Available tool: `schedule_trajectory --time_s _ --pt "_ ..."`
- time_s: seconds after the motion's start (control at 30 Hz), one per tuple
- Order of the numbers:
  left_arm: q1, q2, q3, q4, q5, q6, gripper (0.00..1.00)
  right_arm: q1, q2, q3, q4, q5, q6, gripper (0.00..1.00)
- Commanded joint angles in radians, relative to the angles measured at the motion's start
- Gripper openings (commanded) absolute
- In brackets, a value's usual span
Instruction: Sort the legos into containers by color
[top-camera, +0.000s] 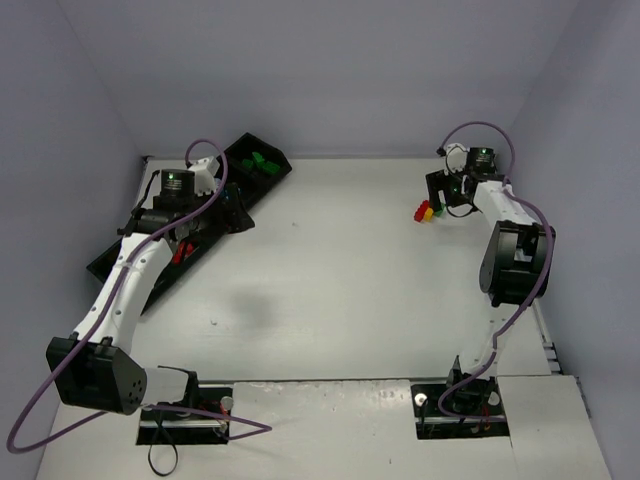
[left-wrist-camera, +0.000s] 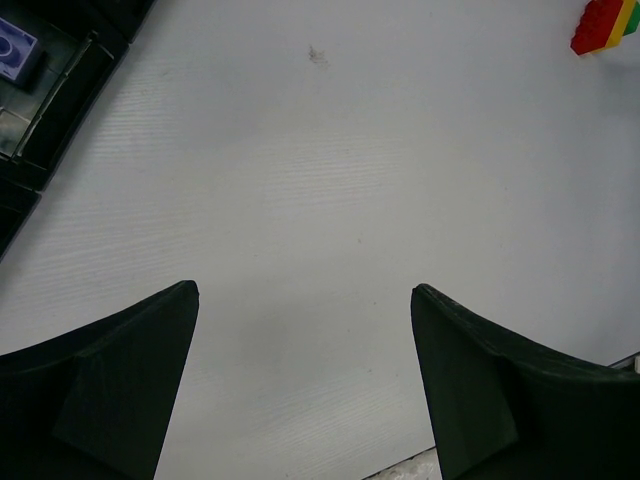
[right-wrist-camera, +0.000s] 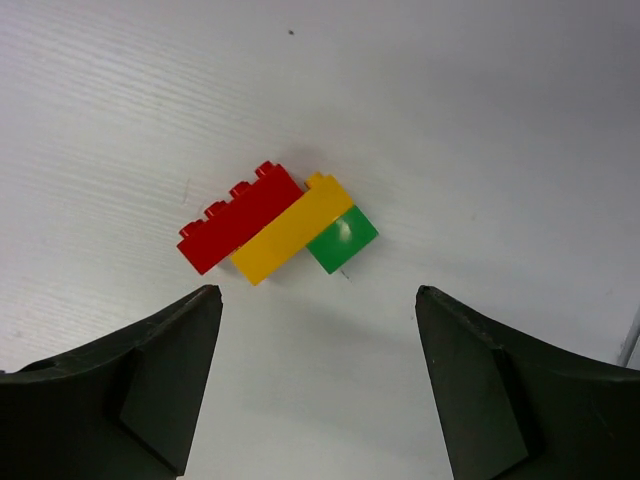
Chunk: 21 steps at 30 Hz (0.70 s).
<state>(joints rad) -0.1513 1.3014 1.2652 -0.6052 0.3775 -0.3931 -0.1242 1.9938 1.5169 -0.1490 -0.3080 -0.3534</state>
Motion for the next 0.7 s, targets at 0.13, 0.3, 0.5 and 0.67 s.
schedule_trajectory --time_s 0.13,0.3,0.5,0.67 --pt "-0.005 -0.019 0.037 -0.007 0.011 0.026 0.80 0.008 0.083 0.149 -0.125 -0.131 -0.323 0.75" --pt "-0.005 -0.007 0.045 -0.015 0.012 0.025 0.80 -0.006 0.099 0.160 -0.133 -0.131 -0.357 0.64" --pt "-0.005 0.006 0.042 -0.015 0.014 0.023 0.80 -0.014 0.102 0.157 -0.133 -0.088 -0.386 0.46" --pt "-0.005 0.013 0.034 -0.007 0.023 0.020 0.80 -0.012 0.122 0.170 -0.133 -0.054 -0.397 0.59"
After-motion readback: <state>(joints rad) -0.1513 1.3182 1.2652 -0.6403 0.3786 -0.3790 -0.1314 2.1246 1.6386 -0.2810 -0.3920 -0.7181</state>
